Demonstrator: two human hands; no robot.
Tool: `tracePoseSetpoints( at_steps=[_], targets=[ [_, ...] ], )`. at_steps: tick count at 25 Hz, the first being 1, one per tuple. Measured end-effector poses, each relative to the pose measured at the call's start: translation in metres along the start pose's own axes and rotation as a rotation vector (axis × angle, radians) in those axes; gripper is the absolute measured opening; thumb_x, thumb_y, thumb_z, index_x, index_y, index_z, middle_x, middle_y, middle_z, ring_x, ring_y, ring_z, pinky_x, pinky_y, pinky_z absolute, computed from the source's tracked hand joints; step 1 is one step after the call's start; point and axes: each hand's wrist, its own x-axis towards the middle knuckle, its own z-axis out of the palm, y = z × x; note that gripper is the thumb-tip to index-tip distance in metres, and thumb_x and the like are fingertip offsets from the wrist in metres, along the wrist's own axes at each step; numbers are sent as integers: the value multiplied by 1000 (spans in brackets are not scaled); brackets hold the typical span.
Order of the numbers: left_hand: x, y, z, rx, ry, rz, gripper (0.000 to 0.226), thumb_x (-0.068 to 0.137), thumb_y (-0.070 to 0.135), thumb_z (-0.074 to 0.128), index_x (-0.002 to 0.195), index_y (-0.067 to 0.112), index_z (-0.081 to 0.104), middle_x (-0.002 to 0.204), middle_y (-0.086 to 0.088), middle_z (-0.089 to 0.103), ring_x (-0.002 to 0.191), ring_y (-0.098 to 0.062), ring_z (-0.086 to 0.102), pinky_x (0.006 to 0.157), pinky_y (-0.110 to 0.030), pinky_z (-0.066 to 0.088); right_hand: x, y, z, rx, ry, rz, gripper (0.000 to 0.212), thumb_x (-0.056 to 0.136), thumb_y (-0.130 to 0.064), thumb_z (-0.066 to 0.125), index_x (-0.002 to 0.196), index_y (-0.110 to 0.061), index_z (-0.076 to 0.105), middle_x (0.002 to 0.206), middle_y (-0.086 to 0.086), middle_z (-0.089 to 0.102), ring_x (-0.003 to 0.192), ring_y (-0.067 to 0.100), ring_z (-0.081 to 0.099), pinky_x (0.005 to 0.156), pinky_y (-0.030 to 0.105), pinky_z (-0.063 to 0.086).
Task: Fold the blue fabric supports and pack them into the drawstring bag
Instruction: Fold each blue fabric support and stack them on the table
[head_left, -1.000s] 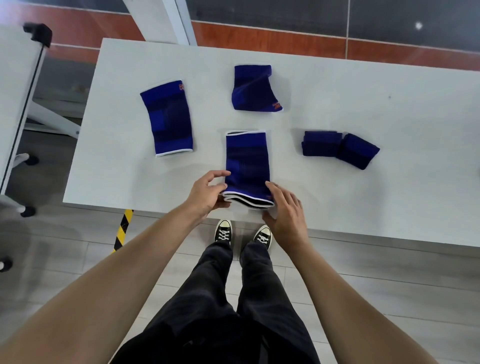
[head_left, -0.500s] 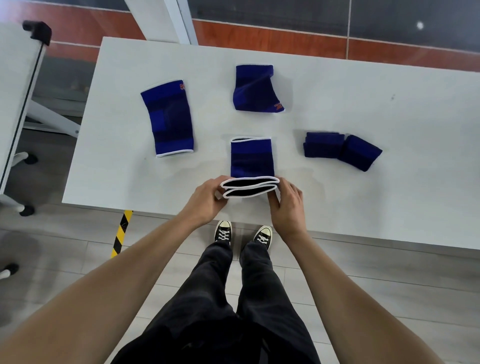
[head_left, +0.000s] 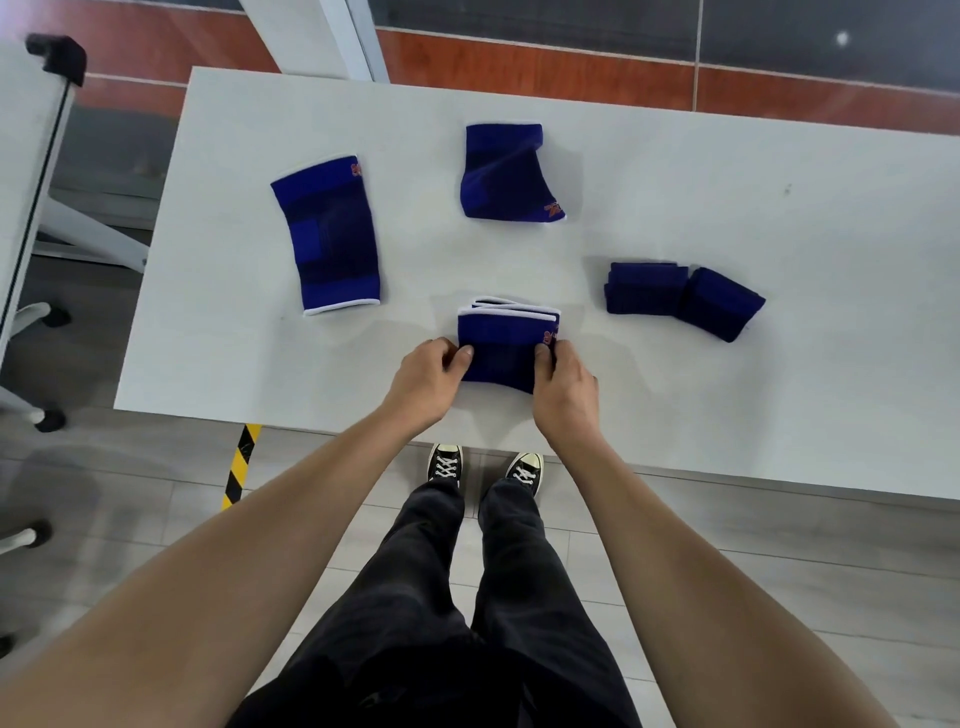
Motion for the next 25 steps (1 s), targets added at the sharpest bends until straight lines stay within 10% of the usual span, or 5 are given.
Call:
tracePoseSetpoints(
  at_steps=[11,19,22,25],
  targets=[
    [-2,5,8,76,128,228,40,100,48,49,82,13,55,104,-2,52,78,-20,56,77,-34,47,18,-8,12,-321,23,70,41,109,-36,21,102,-12,54,99,13,72,97,35,61,92,44,33],
    [1,4,13,246,316,16,37,91,48,64,81,14,55,101,-4,48,92,-28,54,76,-42,50,14,-5,13,-328,141,59,29,107,-36,31,109,-11,44,87,12,74,85,33,66,85,44,34],
    [-8,10,23,431,508,454,21,96,32,57,96,11,59,109,-11,57,93,-33,54,82,-44,47,13,-5,14,-337,167,23,23,106,-32,35,113,-11,41,84,11,73,84,32,66,83,44,33],
    [-10,4,40,676,374,656,39,102,30,45,136,14,56,149,-9,48,135,-35,44,109,-45,37,13,-3,12,-395,154,-30,22,105,-28,37,122,-13,41,83,9,71,86,30,64,84,42,31]
  ],
)
